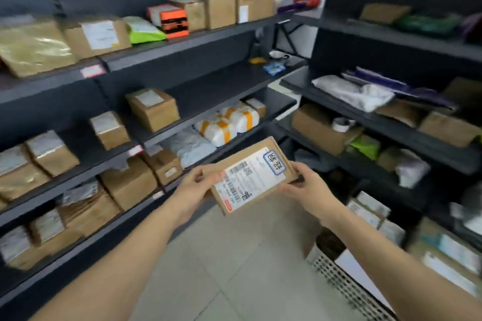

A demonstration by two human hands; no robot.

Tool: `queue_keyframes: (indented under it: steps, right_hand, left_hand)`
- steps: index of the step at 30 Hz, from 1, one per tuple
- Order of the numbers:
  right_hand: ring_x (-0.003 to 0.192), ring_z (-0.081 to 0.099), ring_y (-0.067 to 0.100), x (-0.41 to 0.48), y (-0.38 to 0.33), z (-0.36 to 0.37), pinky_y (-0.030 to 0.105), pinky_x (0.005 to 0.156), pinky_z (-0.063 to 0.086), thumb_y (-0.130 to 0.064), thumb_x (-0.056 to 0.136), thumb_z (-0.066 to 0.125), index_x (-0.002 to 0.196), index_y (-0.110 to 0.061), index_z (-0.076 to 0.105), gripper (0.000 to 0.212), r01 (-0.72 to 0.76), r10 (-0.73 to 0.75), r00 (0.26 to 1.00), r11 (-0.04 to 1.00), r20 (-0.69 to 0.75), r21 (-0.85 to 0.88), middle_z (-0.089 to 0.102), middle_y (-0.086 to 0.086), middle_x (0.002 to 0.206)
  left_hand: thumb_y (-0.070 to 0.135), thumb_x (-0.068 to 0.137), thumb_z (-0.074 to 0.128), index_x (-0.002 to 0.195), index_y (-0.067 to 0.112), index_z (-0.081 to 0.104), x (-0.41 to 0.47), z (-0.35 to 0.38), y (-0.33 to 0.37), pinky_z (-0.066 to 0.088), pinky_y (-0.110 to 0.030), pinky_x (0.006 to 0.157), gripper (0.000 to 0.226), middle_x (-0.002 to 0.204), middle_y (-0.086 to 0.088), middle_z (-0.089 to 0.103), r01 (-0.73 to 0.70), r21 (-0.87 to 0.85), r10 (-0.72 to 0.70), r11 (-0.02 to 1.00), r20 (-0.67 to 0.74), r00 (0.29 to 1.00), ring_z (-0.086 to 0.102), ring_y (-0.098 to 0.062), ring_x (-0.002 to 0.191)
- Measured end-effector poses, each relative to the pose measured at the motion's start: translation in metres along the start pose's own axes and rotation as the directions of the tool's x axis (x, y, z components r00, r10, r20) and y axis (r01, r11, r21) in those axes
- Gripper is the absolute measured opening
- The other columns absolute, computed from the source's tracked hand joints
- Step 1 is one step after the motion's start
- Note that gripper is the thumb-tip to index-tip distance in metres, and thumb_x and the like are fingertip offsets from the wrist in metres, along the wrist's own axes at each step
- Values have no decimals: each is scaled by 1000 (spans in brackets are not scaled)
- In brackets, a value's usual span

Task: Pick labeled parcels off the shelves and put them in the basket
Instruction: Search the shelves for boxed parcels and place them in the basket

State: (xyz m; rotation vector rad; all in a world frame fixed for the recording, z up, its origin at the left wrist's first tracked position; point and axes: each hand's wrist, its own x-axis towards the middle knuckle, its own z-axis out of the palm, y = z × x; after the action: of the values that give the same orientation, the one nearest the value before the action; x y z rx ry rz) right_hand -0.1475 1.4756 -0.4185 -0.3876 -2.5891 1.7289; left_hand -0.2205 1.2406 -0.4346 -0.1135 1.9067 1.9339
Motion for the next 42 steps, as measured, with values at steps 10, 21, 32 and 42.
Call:
queue_keyframes:
  steps: [10, 21, 32, 42]
  right_hand:
    - [98, 60, 14, -93, 90, -190, 31, 84, 51, -10, 84, 68, 121, -29, 52, 44, -214, 231, 849, 973, -475, 89, 60, -7, 113]
    - [103, 60, 15, -69, 95, -291, 35, 88, 49, -9, 86, 66, 125, -23, 52, 44, -299, 296, 659, 947, -691, 120, 64, -5, 113]
    - [105, 55, 12, -7, 157, -347, 32, 88, 47, -19, 88, 64, 129, -23, 46, 46, -374, 345, 617, 919, -708, 122, 58, -8, 115]
    - [108, 57, 20, 74, 343, -364, 28, 82, 43, -27, 89, 62, 130, -19, 43, 46, -599, 556, 676, 797, -484, 80, 60, 1, 120]
  left_hand:
    - [26, 85, 68, 122, 22, 51, 24, 252, -2, 57, -35, 69, 41, 111, -6, 67, -8, 144, -64, 990, 484, 872, 67, -22, 99]
    - [28, 84, 69, 125, 29, 48, 95, 394, 57, 52, -43, 89, 47, 119, -1, 62, -135, 143, -2, 980, 692, 722, 61, -17, 106]
    - [41, 84, 66, 144, 29, 22, 177, 504, 40, 47, -45, 97, 76, 129, -2, 57, -186, 267, -32, 946, 645, 764, 60, -18, 108]
    - [34, 90, 59, 120, 26, 52, 270, 571, -111, 54, -26, 73, 32, 108, 1, 68, -68, 505, -257, 861, 547, 797, 66, -11, 93]
